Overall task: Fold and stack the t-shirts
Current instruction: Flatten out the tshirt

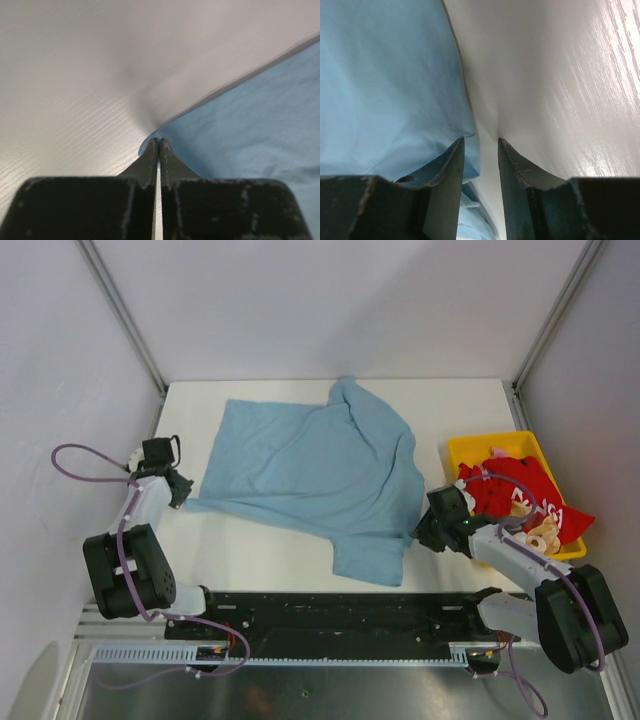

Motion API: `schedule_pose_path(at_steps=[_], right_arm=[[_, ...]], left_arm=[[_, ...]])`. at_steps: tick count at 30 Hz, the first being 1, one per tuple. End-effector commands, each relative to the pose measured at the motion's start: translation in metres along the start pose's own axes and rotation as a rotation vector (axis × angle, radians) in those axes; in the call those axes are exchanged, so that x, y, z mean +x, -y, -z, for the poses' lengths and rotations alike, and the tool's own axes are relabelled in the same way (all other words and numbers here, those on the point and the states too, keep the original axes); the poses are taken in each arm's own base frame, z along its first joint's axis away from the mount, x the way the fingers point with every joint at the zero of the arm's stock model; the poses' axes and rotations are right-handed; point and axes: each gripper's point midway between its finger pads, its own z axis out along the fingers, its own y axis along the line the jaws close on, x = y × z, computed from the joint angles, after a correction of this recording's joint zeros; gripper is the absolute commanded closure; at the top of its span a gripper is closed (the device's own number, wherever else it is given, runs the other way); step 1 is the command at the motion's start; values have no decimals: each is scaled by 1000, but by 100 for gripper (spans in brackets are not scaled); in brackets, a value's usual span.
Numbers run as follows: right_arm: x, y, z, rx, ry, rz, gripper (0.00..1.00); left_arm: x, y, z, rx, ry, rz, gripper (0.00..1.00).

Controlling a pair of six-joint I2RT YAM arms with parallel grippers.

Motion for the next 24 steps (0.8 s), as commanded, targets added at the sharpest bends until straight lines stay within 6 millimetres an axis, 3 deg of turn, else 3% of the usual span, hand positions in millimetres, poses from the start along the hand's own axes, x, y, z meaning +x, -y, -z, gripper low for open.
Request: schedule_pose_path(at_steps=[1, 6, 19, 22, 24], right_arm=[[-28, -20, 3, -49, 105, -34, 61], [-35, -26, 4, -68, 134, -34, 57], [-10, -11, -25, 59, 67, 54, 59], [-1, -8, -26, 91, 46, 84, 67], [1, -3, -25, 109, 38, 95, 80]], left_arm=[[-12, -2, 6, 0, 47, 22, 100], [-10, -2, 4, 1, 37, 22, 100], [-9, -1, 6, 11, 35, 23, 100], [-9, 1, 9, 26, 34, 15, 100], [-9, 2, 11, 41, 34, 6, 100]])
